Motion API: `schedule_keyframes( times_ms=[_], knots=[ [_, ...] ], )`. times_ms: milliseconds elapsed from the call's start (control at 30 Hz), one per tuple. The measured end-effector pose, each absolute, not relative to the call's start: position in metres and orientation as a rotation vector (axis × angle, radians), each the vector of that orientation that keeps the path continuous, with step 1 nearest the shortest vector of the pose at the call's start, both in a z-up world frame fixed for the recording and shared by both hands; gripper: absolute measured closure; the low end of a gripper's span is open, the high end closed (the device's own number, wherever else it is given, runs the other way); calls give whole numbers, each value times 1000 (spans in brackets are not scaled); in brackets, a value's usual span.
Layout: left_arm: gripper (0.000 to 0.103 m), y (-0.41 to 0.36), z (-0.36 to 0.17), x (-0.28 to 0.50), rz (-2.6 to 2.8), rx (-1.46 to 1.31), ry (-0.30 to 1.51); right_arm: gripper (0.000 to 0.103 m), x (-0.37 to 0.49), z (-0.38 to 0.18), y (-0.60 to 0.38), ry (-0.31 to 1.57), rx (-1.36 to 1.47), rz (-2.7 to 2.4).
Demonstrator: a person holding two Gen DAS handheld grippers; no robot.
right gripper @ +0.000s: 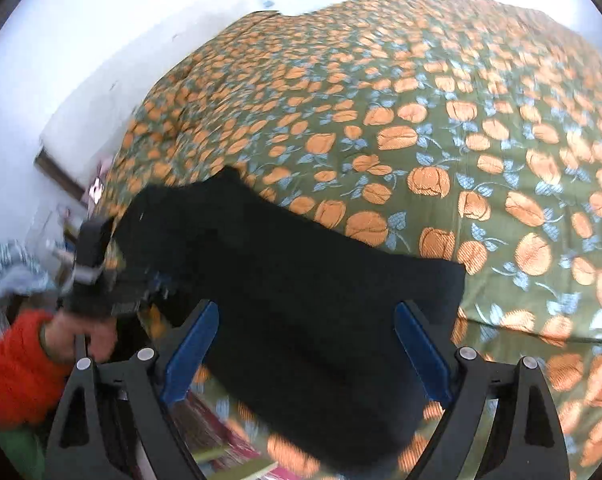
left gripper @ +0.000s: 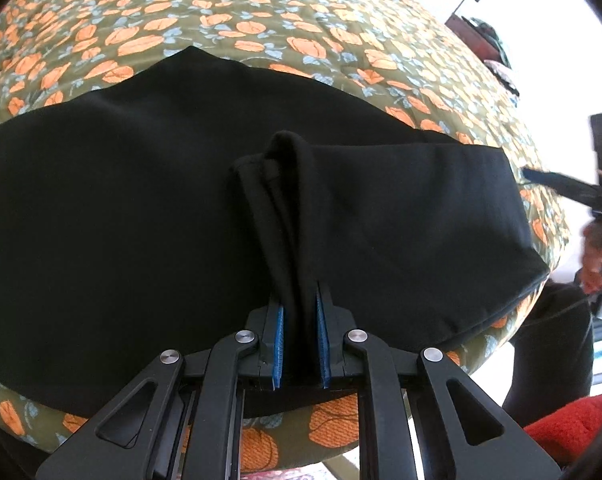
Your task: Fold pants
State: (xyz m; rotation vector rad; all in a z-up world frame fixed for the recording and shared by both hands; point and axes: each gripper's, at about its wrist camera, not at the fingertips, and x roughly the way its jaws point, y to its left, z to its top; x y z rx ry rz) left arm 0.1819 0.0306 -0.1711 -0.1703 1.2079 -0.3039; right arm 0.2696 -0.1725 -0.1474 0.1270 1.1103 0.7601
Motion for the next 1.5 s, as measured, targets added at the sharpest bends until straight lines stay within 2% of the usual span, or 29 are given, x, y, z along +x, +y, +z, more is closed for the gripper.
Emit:
schedule_keyframes(
  times_ms=[67,133,267,400,467,633,733,933,1233,1333,1500],
  knots=[
    [90,31,-173,185,-315,-181,1203,15,287,-190,-171,1240,145,666],
    [90,33,-173,185,-313,-175,1201,18,286,-207,-173,1265,141,611],
    [87,35,-174,183,-320,-179,1192,19,265,-160,-164,1098,77,586],
    [80,37,-174,184,-321,-198,1192,16,216,-108,-155,958,50,650],
    [71,37,-175,184,-326,-211,1190,16,197,-107,-148,948,48,656],
    [25,41,-160,176,-277,-238,1156,16,163,-129,-135,951,57,598],
    [18,54,-141,161,-224,-289,1095,15,153,-125,-134,901,136,579],
    [16,59,-127,132,-219,-343,1058,8,130,-109,-98,847,75,764],
    [16,87,-95,93,-246,-321,1012,4,98,-112,-48,874,43,992],
    [16,126,-73,110,-228,-371,953,3,97,-118,-41,914,48,1026],
    [15,266,-56,149,-85,-618,811,3,95,-119,-43,898,25,991]
  ],
)
